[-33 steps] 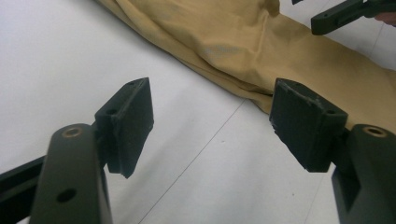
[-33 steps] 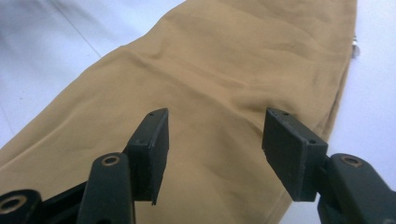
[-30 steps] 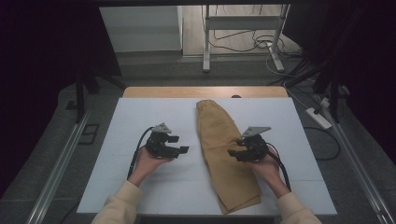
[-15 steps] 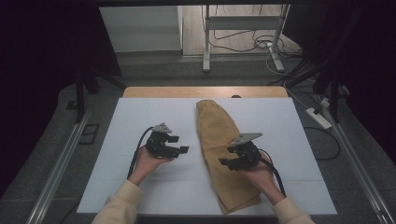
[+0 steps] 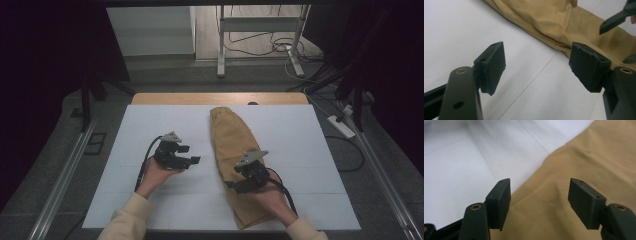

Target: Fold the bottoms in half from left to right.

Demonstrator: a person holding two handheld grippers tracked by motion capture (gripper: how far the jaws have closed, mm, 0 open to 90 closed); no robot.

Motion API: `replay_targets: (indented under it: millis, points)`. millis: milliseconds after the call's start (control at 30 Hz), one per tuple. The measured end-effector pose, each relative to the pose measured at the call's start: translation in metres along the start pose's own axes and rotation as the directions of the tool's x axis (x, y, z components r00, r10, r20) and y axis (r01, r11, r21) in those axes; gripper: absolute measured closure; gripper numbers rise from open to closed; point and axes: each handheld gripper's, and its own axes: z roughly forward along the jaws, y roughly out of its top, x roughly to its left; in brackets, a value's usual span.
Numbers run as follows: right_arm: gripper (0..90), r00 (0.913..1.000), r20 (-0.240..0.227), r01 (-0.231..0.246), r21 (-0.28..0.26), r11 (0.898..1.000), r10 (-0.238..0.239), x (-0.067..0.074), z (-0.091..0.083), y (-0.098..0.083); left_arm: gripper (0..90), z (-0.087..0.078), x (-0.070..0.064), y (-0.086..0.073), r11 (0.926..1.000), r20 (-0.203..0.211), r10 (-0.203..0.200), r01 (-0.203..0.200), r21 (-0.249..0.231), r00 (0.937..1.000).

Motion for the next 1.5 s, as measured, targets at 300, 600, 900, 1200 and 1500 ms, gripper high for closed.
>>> replay_targets:
  millis: [300, 600, 900, 1200, 1500]
  points:
    - [29.6, 0.9995, 0.001, 0.033, 0.052, 0.998, -0.033, 0.015, 0.01, -0.006, 28.3, 0.001, 0.0, 0.0, 1.0, -0.003, 0.002, -0.002, 0.006, 1.0]
    - [27.2, 0.9949, 0.054, 0.077, 0.134, 0.988, -0.085, 0.021, 0.024, -0.011, 28.1, 0.002, 0.0, 0.0, 0.9999, -0.011, 0.008, -0.008, 0.01, 0.9999]
    - [30.3, 0.9951, 0.077, 0.05, 0.147, 0.988, -0.062, 0.017, 0.024, -0.011, 28.1, 0.001, 0.0, 0.0, 1.0, -0.019, 0.006, -0.006, 0.008, 0.9998]
    - [64.6, 0.9952, 0.068, 0.057, 0.18, 0.982, -0.07, 0.016, 0.021, -0.005, 28.1, -0.001, 0.001, 0.0, 1.0, -0.027, 0.003, -0.003, 0.005, 0.9996]
    - [83.7, 0.9912, 0.078, 0.09, 0.199, 0.976, -0.107, 0.015, 0.018, -0.005, 28.0, 0.0, 0.002, 0.002, 1.0, -0.028, 0.002, -0.002, 0.002, 0.9996]
